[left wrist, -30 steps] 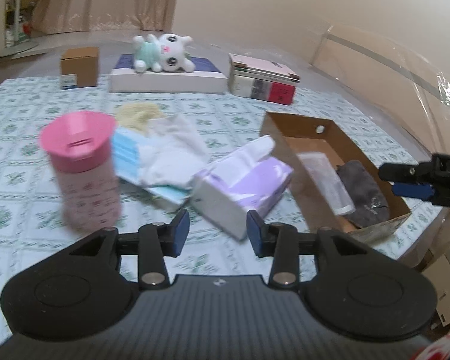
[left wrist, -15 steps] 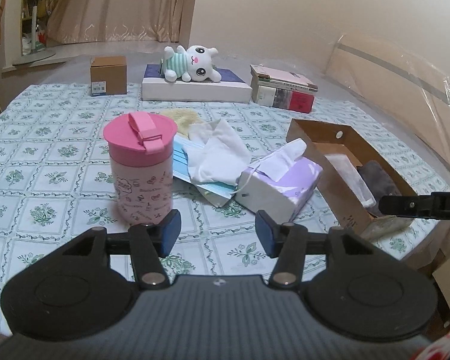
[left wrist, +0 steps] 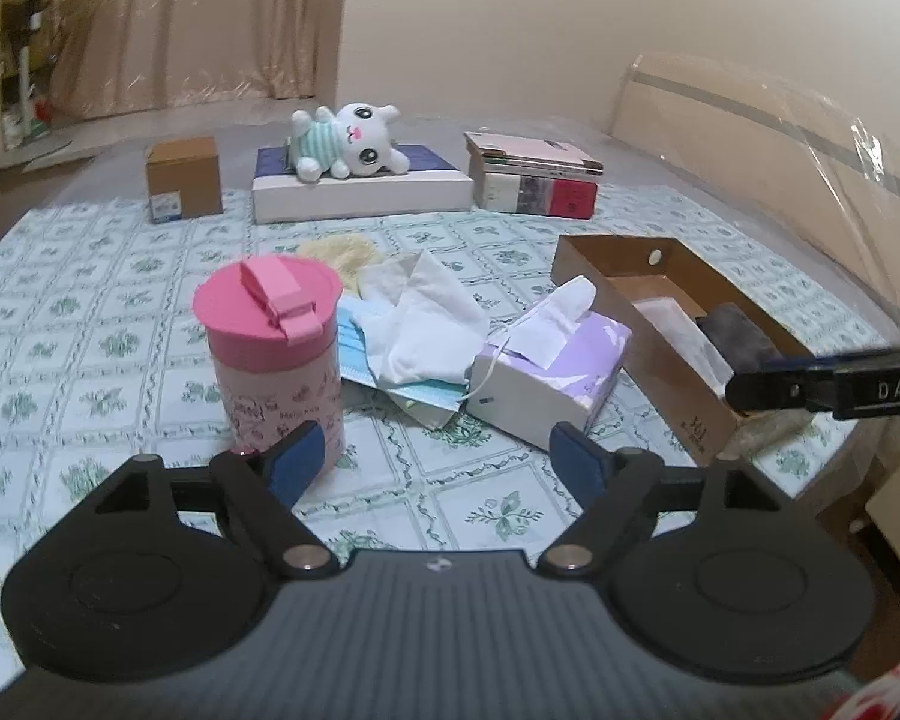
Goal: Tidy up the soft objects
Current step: 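Reach the right gripper down to the white tissue and grasp it, then lift the white tissue with the right gripper while the left gripper grasps the blue face mask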
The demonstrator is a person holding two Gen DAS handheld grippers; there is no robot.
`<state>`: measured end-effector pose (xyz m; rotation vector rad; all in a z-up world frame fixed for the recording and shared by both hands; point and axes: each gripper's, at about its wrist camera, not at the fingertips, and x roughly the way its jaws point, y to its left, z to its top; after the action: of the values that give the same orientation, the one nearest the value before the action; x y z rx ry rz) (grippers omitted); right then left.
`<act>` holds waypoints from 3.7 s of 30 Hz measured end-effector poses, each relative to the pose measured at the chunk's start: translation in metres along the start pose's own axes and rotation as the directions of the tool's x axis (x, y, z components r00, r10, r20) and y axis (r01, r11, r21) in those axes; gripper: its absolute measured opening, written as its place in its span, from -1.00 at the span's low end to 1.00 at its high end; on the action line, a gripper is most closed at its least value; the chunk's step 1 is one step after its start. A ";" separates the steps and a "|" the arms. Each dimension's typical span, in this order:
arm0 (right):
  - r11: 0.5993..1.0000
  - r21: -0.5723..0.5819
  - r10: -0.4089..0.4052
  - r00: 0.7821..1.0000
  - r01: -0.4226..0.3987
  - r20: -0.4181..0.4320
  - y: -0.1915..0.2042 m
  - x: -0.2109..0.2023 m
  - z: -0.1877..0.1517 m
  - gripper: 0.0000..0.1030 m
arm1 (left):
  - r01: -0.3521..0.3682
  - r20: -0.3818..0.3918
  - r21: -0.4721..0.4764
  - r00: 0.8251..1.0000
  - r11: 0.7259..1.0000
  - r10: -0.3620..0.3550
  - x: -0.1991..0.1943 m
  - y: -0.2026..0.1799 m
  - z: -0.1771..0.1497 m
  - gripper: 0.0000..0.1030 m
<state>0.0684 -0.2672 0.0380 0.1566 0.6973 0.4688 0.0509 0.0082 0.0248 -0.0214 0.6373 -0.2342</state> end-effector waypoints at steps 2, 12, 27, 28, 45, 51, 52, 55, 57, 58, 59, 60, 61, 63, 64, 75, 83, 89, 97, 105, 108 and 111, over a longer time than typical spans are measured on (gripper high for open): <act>0.999 -0.038 0.007 1.000 -0.007 0.003 0.004 0.004 0.004 0.55 | -0.002 -0.007 0.024 1.000 1.000 0.003 0.001 0.003 0.003 0.56; 0.981 -0.192 0.019 1.000 -0.023 -0.022 0.015 0.031 0.024 0.62 | 0.017 -0.038 0.066 0.999 0.998 -0.014 0.007 0.024 0.015 0.70; 0.851 -0.513 0.067 0.992 -0.112 -0.106 0.045 0.102 0.079 0.70 | 0.042 0.026 0.256 0.998 0.966 -0.051 0.016 0.087 0.095 0.74; 0.839 -0.530 0.064 0.991 -0.119 -0.120 0.047 0.110 0.082 0.72 | 0.048 0.030 0.273 0.998 0.961 -0.058 0.019 0.090 0.100 0.74; 0.719 -0.641 0.026 0.933 -0.266 -0.358 0.050 0.245 0.099 0.78 | 0.240 -0.189 0.416 0.966 0.877 -0.174 0.121 0.130 0.165 0.73; 0.693 -0.652 -0.011 0.900 -0.308 -0.437 0.049 0.284 0.090 0.79 | 0.275 -0.259 0.450 0.951 0.850 -0.171 0.154 0.137 0.169 0.73; 0.687 -0.659 -0.022 0.898 -0.307 -0.440 0.049 0.290 0.089 0.79 | 0.279 -0.266 0.452 0.949 0.847 -0.170 0.158 0.137 0.169 0.73; 0.677 -0.670 -0.038 0.894 -0.306 -0.447 0.051 0.301 0.087 0.78 | 0.291 -0.286 0.461 0.943 0.838 -0.170 0.170 0.138 0.169 0.73; 0.687 -0.662 -0.048 0.890 -0.301 -0.454 0.050 0.306 0.088 0.78 | 0.301 -0.298 0.458 0.938 0.836 -0.175 0.177 0.139 0.169 0.73; 0.695 -0.655 -0.052 0.888 -0.297 -0.457 0.048 0.308 0.089 0.76 | 0.305 -0.303 0.456 0.937 0.836 -0.177 0.180 0.140 0.170 0.73; 0.702 -0.648 -0.051 0.887 -0.295 -0.460 0.046 0.309 0.091 0.72 | 0.308 -0.309 0.456 0.935 0.835 -0.176 0.183 0.140 0.171 0.73; 0.712 -0.636 -0.047 0.885 -0.296 -0.464 0.044 0.309 0.093 0.50 | 0.311 -0.314 0.459 0.933 0.832 -0.175 0.185 0.139 0.171 0.73; 0.725 -0.621 -0.040 0.882 -0.297 -0.470 0.042 0.310 0.096 0.23 | 0.312 -0.316 0.463 0.933 0.830 -0.175 0.186 0.139 0.172 0.73; 0.747 -0.598 -0.032 0.882 -0.291 -0.469 0.038 0.308 0.101 -0.11 | 0.316 -0.324 0.463 0.930 0.828 -0.174 0.191 0.138 0.174 0.73; 0.751 -0.597 -0.037 0.885 -0.282 -0.465 0.037 0.308 0.103 -0.35 | 0.320 -0.327 0.463 0.928 0.827 -0.176 0.192 0.137 0.176 0.73; 0.786 -0.607 -0.109 0.942 -0.115 -0.319 0.024 0.296 0.124 -0.97 | 0.344 -0.364 0.499 0.916 0.795 -0.169 0.210 0.119 0.183 0.73; 0.861 -0.502 -0.098 0.944 -0.078 -0.315 -0.007 0.303 0.147 -0.96 | 0.411 -0.429 0.538 0.885 0.736 -0.181 0.235 0.102 0.189 0.73; 0.878 -0.449 -0.022 0.922 -0.167 -0.385 -0.019 0.319 0.145 -0.25 | 0.462 -0.473 0.563 0.860 0.685 -0.192 0.254 0.087 0.188 0.73; 0.897 -0.365 0.069 0.896 -0.248 -0.439 -0.025 0.347 0.146 0.42 | 0.516 -0.520 0.571 0.829 0.639 -0.204 0.268 0.074 0.178 0.73; 0.929 -0.254 0.142 0.891 -0.271 -0.431 -0.041 0.338 0.161 -0.87 | 0.564 -0.564 0.565 0.797 0.603 -0.216 0.275 0.064 0.171 0.72; 0.941 -0.245 0.134 0.922 -0.233 -0.362 -0.048 0.320 0.173 -0.88 | 0.583 -0.582 0.566 0.784 0.583 -0.219 0.278 0.056 0.170 0.72; 0.950 -0.251 0.108 0.949 -0.186 -0.295 -0.055 0.304 0.183 -0.89 | 0.595 -0.595 0.570 0.775 0.567 -0.214 0.282 0.047 0.167 0.72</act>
<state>0.4102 -0.1714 -0.0154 -0.1247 0.8907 0.7376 0.3793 -0.0176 -0.0106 0.7148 0.9825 -0.9977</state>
